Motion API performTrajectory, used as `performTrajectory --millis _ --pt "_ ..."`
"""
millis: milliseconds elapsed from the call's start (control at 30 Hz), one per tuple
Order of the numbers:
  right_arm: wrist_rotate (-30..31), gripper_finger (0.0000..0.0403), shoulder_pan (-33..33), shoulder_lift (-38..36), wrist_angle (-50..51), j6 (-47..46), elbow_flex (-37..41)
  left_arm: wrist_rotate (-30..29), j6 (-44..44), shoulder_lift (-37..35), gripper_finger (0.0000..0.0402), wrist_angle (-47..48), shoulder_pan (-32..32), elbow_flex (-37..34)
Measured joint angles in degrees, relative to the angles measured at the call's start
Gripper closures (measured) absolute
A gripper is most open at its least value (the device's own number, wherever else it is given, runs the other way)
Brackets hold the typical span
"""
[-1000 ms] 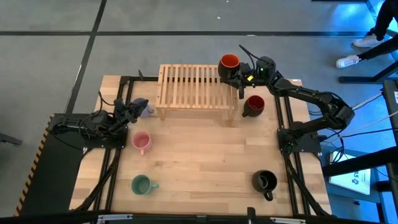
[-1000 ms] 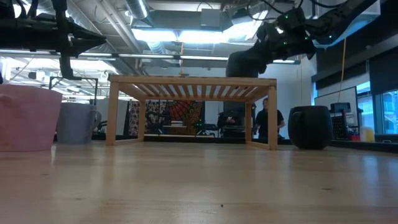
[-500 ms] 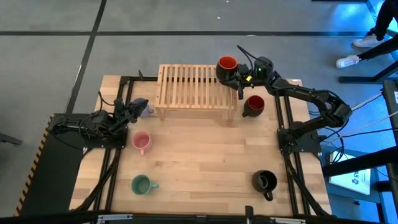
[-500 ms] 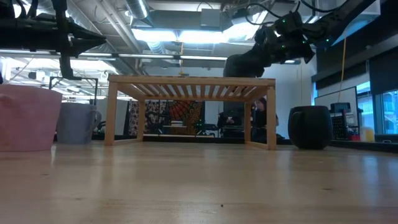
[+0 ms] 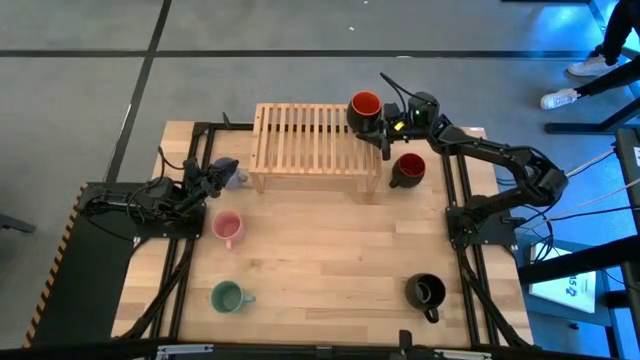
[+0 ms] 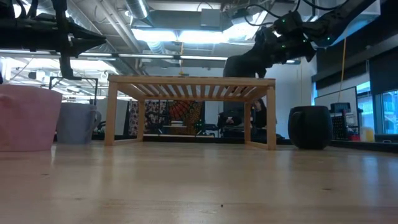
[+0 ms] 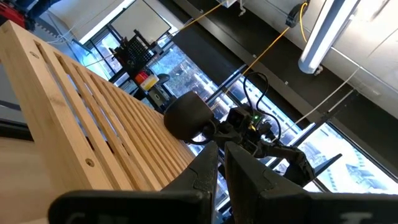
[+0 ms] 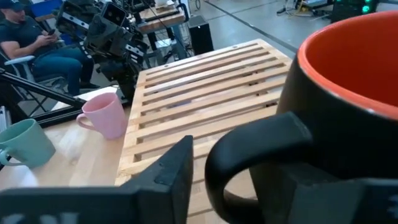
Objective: Place coffee mugs
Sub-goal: Put the black orange mugs on the shelf, then put the top black red mugs on the shelf
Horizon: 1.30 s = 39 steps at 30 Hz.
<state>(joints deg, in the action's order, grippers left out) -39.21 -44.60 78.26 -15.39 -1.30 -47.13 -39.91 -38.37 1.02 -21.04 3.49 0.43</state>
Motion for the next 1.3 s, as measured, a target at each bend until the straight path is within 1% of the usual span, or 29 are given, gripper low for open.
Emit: performTrajectory --millis 100,267,367,500,700,967,1067,1167,1300 --pt "0.4 0.025 -0.1 -1.6 2.2 0.3 0.0 0.0 0.0 0.0 0.0379 0.0 0.0 0.0" --pt "0.7 0.0245 -0.1 -4.4 8.9 1.6 0.0 0.1 0.0 0.0 0.0379 0.0 0.0 0.0" --pt "3.3 0.0245 -0.1 -5.9 13.5 2.0 0.0 0.1 0.0 0.0 0.0379 0.0 0.0 0.0" --pt "5.3 0.0244 -0.1 -8.6 18.8 2.0 0.0 0.2 0.0 0.0 0.0379 0.0 0.0 0.0" --pt "7.8 0.0244 0.0 -15.8 29.0 1.6 0.0 0.1 0.0 0.0 0.0379 0.0 0.0 0.0" --pt "9.3 0.0244 0.0 -25.9 46.9 -9.0 0.0 0.0 0.0 0.0 0.0379 0.0 0.0 0.0" --pt "12.1 0.0244 1.1 -27.2 55.1 -12.9 0.0 -0.4 0.0 0.0 0.0379 0.0 0.0 0.0" --pt "18.6 0.0244 3.9 -26.8 62.6 -15.5 0.0 -1.5 0.0 0.0 0.0379 0.0 0.0 0.0" --pt "27.1 0.0244 7.7 -23.3 64.9 -20.3 0.0 -2.9 1.6 0.0 0.0379 0.0 0.0 0.0"
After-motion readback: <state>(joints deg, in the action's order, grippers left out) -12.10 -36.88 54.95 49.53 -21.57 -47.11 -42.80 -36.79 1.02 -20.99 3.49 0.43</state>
